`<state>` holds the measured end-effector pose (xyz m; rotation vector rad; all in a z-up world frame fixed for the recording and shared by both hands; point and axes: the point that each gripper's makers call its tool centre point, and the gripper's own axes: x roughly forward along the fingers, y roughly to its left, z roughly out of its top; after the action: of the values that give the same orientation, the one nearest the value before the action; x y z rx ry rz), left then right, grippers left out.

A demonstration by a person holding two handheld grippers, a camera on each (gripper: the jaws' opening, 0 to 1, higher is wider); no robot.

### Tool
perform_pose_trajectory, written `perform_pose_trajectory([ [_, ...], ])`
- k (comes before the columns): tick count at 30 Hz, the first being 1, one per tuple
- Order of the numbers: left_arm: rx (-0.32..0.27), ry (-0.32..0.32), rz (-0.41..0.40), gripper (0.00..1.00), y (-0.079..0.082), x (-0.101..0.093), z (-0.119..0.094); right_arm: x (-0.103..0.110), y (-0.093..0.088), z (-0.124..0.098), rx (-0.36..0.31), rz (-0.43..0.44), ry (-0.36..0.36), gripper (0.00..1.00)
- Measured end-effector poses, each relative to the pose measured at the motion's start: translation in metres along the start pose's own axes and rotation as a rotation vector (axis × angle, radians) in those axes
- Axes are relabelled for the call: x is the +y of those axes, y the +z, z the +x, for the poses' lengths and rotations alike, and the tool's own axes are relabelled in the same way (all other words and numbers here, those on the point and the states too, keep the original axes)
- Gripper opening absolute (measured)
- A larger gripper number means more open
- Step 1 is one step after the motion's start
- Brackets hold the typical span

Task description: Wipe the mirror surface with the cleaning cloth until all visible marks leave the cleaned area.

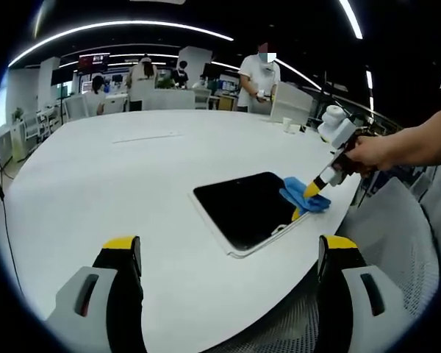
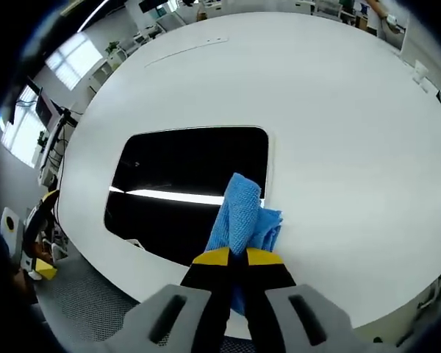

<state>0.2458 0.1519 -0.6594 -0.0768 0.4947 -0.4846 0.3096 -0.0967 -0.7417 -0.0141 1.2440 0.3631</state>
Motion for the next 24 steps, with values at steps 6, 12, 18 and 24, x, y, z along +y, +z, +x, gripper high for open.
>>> perform_pose_trajectory([
  [6,0.012,-0.007,0.006,0.99,-0.002,-0.002,0.001,0.009,0.001,0.002,0.015,-0.004,0.001,0.00],
  [12,0.006,-0.005,0.000,0.99,-0.001,-0.001,0.001,0.021,0.002,0.004,0.027,-0.015,0.008,0.00],
  [18,0.009,0.000,0.000,0.99,-0.001,-0.001,0.001,0.035,0.001,0.003,0.030,-0.014,0.017,0.00],
  [24,0.006,-0.007,-0.004,0.99,-0.001,-0.002,0.001,0.057,0.004,0.008,0.029,-0.053,0.043,0.00],
])
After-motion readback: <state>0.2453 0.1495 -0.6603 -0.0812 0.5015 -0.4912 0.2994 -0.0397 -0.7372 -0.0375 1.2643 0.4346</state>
